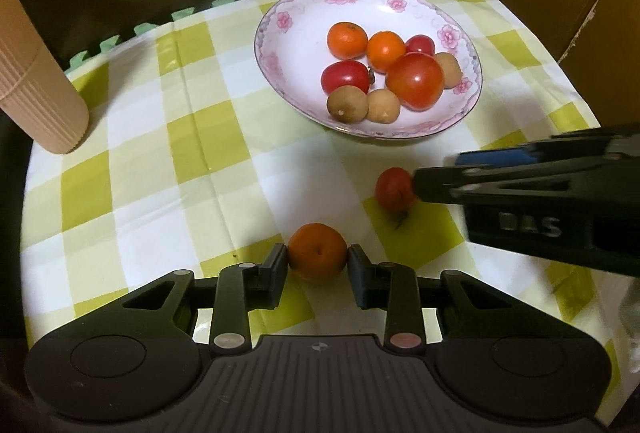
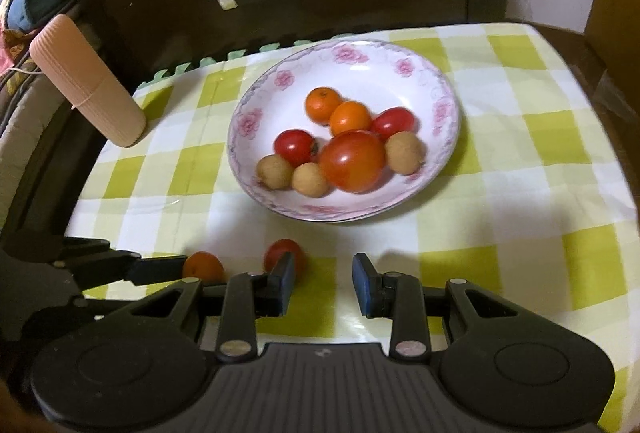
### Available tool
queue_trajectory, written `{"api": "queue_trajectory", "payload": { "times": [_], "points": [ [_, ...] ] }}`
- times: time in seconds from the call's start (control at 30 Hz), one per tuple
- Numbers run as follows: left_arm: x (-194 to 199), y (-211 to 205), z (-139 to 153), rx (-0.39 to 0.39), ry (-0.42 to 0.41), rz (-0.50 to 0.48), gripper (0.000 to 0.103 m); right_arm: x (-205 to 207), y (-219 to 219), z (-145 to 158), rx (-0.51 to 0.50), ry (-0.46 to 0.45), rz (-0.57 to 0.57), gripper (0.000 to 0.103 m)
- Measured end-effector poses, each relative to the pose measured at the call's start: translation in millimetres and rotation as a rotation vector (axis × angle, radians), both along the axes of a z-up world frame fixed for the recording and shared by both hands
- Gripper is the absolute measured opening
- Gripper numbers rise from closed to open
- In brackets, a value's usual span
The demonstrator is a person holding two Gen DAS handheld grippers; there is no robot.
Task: Organize fruits
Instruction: 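Grasp the red tomato with the right gripper while the left grasps the tangerine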
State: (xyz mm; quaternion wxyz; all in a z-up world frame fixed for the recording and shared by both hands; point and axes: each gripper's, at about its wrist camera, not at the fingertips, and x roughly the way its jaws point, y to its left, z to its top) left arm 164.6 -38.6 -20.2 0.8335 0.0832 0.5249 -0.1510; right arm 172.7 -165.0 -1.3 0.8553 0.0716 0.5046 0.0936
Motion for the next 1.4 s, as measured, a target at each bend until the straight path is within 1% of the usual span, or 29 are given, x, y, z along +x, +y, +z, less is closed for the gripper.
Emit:
{"api": "queue_trajectory", "payload": {
  "times": [0.2,0.27,0.37,0.5,0.67,0.73,0.8,0.83,0.87,1.0,1.17,1.4],
  "points": [
    [2,3,-4,-0.007,0.017,0.013,0.041,12,14,-9,-0.023,0.013,0.014,0.030],
    [2,5,-6,-0.013,0.025,0.019,0.042,15,16,-11,-0.012,0.016,0.016,0.033],
    [1,4,-7,-0.016,0.028,0.018,0.042,18,19,-12,-0.001,0.016,0.027,0.034],
    [1,5,-9,-0.010,0.031,0.015,0.042,21,25,-17,0.033,0.038,0.046,0.034],
    [0,6,-8,-0.011,0.032,0.016,0.043,23,32,-23,0.024,0.046,0.072,0.034],
    [0,6,-8,-0.010,0.033,0.016,0.044,23,35,-24,0.027,0.046,0.081,0.032],
    [1,6,-8,-0.013,0.035,0.014,0.046,24,38,-26,0.028,0.052,0.099,0.026],
    [1,6,-8,-0.015,0.035,0.016,0.046,23,39,-26,0.020,0.048,0.105,0.024],
    [1,6,-8,-0.016,0.036,0.017,0.046,23,40,-25,0.012,0.046,0.111,0.024],
    [0,7,-8,-0.018,0.035,0.032,0.046,23,36,-25,0.028,0.043,0.107,0.023],
    [0,4,-8,-0.011,0.026,0.037,0.045,19,27,-16,0.006,0.019,0.094,0.023],
    [2,0,-10,-0.009,0.016,0.031,0.045,3,11,-19,-0.051,0.038,0.074,0.023]
  ]
}}
